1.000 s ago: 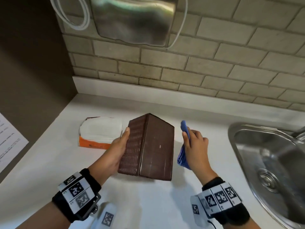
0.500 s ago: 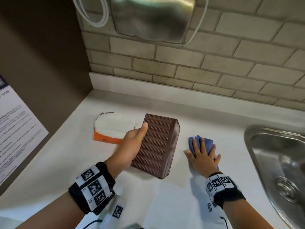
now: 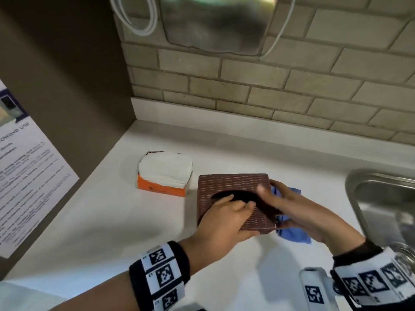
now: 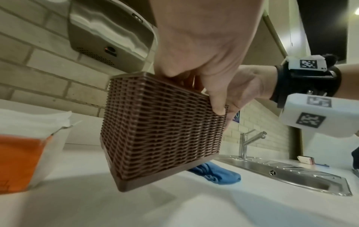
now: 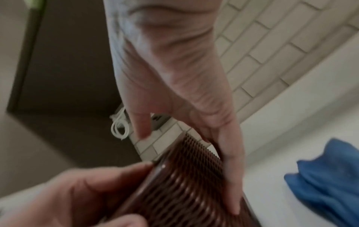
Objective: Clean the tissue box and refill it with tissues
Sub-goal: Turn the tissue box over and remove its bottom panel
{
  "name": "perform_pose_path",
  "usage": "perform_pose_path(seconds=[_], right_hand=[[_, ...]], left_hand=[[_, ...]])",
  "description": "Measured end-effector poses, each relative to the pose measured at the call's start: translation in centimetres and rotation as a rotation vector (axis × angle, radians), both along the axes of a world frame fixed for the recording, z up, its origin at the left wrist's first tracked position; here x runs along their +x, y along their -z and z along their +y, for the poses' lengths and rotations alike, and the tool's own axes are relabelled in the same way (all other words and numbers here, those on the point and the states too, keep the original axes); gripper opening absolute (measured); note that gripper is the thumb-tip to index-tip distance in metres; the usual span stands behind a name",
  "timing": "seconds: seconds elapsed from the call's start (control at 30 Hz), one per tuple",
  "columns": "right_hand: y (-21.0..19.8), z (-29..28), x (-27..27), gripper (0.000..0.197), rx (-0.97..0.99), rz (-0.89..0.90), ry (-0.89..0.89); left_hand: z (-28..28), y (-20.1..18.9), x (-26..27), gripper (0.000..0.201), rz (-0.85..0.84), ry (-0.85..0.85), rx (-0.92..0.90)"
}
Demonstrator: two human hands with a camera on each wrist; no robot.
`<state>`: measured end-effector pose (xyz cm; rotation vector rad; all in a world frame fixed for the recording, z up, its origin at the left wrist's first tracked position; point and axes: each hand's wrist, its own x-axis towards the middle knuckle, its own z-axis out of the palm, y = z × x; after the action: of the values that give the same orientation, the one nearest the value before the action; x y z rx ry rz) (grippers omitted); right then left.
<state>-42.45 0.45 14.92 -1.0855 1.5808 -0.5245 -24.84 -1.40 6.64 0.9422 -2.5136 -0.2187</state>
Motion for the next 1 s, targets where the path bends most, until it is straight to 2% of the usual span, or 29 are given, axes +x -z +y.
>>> perform_pose_path(seconds=[0.1, 0.17, 0.37, 0.5, 0.6, 0.67, 0.73, 0.83, 1.0], right_hand=[[1.4, -0.5, 0.6, 0.040, -0.087, 0.252, -0.042], [2.3, -0.9, 0.9, 0.032, -0.093, 0.355, -0.077], [4.1, -2.2, 1.8, 0.033, -0.117, 0.555, -0.063], [4.9, -2.8, 1.7, 0.035, -0.090, 0.570, -0.041], [5.1, -2.6, 1.4, 0.033, -0.089, 0.585, -0.045], [4.9, -2.6, 1.1, 0.035, -0.082, 0.594, -0.049], [4.7, -2.6, 0.8, 0.034, -0.081, 0.585, -0.049], [4.5, -2.7, 0.4, 0.033, -0.094, 0.579, -0.053], [4.4, -2.7, 0.6, 0.028, -0.137, 0.530, -0.012]], left_hand=[[0.0, 1.2, -0.6, 0.056, -0.033, 0.010, -0.111], [0.1, 1.8, -0.5, 0.058, -0.064, 0.001, -0.139], [-0.4, 1.7, -0.1, 0.064, -0.010, -0.030, -0.089], [-1.2, 1.4, 1.8, 0.061, 0.141, -0.031, 0.059], [-1.2, 1.3, 3.8, 0.063, 0.281, -0.096, 0.176], [-1.1, 1.4, 4.8, 0.073, 0.373, -0.167, 0.282], [-1.1, 1.9, 5.8, 0.093, 0.417, -0.228, 0.441], [-1.2, 3.1, 7.0, 0.115, 0.416, -0.280, 0.586], [-1.2, 4.5, 7.3, 0.115, 0.334, -0.284, 0.621]])
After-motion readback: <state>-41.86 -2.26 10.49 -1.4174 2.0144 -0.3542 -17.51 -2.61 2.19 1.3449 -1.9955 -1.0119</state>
